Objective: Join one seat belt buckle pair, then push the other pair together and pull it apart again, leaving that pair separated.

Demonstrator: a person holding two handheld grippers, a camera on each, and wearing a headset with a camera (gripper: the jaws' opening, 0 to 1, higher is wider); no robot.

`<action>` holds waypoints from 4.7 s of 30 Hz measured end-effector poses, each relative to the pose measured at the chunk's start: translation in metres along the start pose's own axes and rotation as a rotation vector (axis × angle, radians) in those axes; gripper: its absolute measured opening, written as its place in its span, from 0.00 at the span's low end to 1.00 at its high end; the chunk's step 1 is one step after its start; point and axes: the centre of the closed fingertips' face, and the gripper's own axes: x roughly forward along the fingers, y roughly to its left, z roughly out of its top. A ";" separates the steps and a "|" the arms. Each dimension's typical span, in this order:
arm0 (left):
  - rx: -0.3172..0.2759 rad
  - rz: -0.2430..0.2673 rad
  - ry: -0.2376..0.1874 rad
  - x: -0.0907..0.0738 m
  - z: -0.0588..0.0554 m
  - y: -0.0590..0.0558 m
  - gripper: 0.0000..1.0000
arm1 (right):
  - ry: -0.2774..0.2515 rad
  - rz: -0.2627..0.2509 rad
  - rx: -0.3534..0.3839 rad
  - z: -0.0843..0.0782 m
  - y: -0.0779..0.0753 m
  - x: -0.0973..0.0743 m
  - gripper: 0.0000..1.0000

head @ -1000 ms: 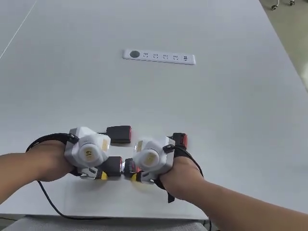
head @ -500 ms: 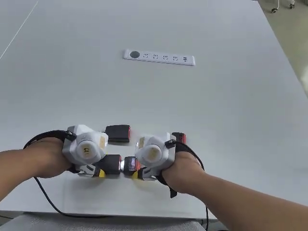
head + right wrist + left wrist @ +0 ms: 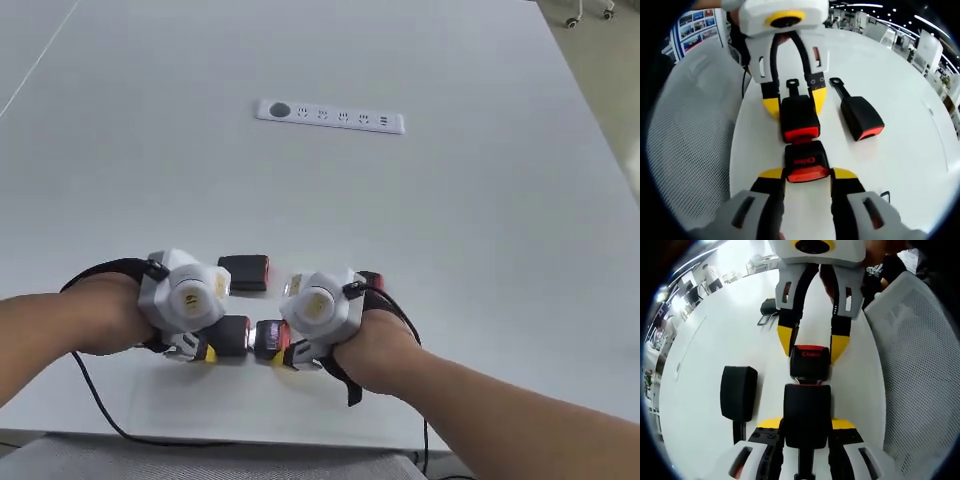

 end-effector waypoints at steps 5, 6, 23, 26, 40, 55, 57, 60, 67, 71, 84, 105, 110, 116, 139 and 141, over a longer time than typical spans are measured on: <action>0.032 0.024 -0.004 -0.011 0.004 0.000 0.33 | -0.040 -0.002 0.013 0.010 0.002 -0.011 0.36; 0.029 0.027 -0.011 -0.015 0.006 0.001 0.33 | -0.047 -0.003 0.016 0.013 0.002 -0.013 0.35; 0.064 0.135 -0.101 -0.054 0.051 0.061 0.36 | -0.037 -0.114 -0.022 -0.014 -0.056 -0.065 0.36; 0.068 0.141 -0.097 -0.050 0.052 0.073 0.37 | -0.029 -0.133 0.000 -0.026 -0.071 -0.071 0.36; 0.063 0.063 -0.037 -0.017 0.029 0.086 0.35 | 0.085 -0.099 0.030 -0.085 -0.102 -0.077 0.35; 0.099 0.034 0.061 0.000 0.015 0.081 0.31 | 0.115 -0.045 -0.020 -0.094 -0.102 -0.069 0.34; 0.090 0.032 0.051 -0.001 0.014 0.082 0.31 | 0.112 -0.043 -0.023 -0.095 -0.101 -0.069 0.34; 0.062 0.030 0.020 -0.002 0.014 0.082 0.31 | 0.113 -0.042 -0.027 -0.095 -0.101 -0.068 0.34; -0.007 0.021 -0.024 -0.001 0.014 0.083 0.31 | 0.121 -0.028 -0.002 -0.096 -0.102 -0.065 0.34; -0.026 0.017 -0.029 0.000 0.014 0.083 0.31 | 0.132 -0.036 -0.004 -0.094 -0.101 -0.064 0.34; -0.025 0.019 -0.031 0.001 0.014 0.082 0.31 | 0.113 -0.032 -0.031 -0.064 -0.094 -0.044 0.35; 0.003 0.013 -0.013 0.002 0.014 0.079 0.31 | 0.116 0.007 -0.110 -0.023 -0.091 -0.016 0.34; 0.016 0.008 -0.008 0.002 0.015 0.079 0.31 | 0.092 0.006 -0.128 -0.013 -0.086 -0.015 0.34; 0.020 0.009 -0.012 0.002 0.015 0.079 0.31 | 0.094 0.013 -0.124 -0.013 -0.089 -0.009 0.34; 0.053 -0.002 -0.036 0.002 0.016 0.079 0.30 | 0.079 0.007 -0.096 0.002 -0.086 0.001 0.32; 0.051 0.001 -0.036 0.002 0.016 0.079 0.30 | 0.075 0.006 -0.097 0.002 -0.087 0.001 0.32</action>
